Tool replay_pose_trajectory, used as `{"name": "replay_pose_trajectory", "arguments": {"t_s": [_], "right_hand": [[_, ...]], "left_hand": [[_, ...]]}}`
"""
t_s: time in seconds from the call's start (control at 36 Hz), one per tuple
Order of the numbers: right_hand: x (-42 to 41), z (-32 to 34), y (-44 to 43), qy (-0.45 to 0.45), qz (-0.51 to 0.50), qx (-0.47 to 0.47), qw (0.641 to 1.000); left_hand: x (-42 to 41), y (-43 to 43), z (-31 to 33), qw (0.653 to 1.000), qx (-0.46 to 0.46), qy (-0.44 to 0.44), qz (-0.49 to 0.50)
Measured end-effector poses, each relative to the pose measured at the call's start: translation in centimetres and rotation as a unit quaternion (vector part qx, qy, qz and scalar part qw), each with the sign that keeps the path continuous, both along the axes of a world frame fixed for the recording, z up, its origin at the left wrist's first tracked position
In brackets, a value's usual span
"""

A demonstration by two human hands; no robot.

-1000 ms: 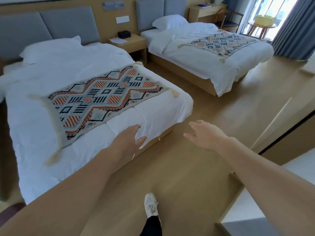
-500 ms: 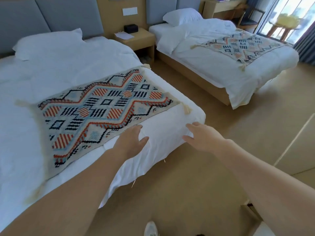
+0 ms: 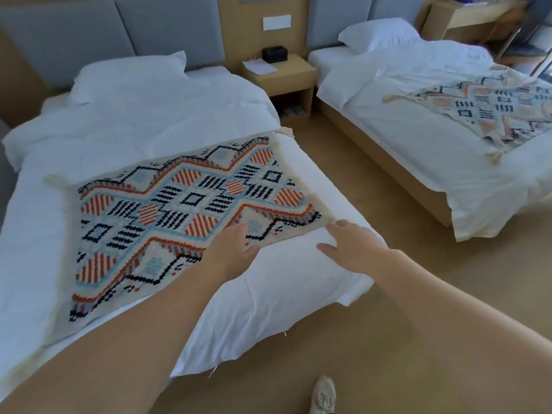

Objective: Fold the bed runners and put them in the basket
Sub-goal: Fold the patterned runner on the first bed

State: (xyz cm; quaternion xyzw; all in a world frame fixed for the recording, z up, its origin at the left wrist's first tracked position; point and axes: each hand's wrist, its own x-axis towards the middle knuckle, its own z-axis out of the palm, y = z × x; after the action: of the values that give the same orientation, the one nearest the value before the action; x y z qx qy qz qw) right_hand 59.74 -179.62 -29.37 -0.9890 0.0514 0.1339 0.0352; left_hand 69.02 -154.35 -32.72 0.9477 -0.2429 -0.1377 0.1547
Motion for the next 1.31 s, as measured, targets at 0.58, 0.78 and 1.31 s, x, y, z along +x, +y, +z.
{"name": "replay_pose_trajectory", "arguments": {"t_s": [0.58, 0.78, 1.31], "right_hand": [[25.4, -9.1, -7.8, 0.065, 0.055, 0.014, 0.996], [35.1, -15.5, -7.0, 0.102, 0.063, 0.006, 0.993], [56.6, -37.8, -9.1, 0.126, 0.187, -0.009, 0.974]], "left_hand": [[21.1, -7.9, -8.2, 0.996, 0.028, 0.005, 0.085], [30.8, -7.6, -15.5, 0.994, 0.057, 0.033, 0.084], [47.9, -11.7, -38.3, 0.978, 0.1, 0.005, 0.184]]}}
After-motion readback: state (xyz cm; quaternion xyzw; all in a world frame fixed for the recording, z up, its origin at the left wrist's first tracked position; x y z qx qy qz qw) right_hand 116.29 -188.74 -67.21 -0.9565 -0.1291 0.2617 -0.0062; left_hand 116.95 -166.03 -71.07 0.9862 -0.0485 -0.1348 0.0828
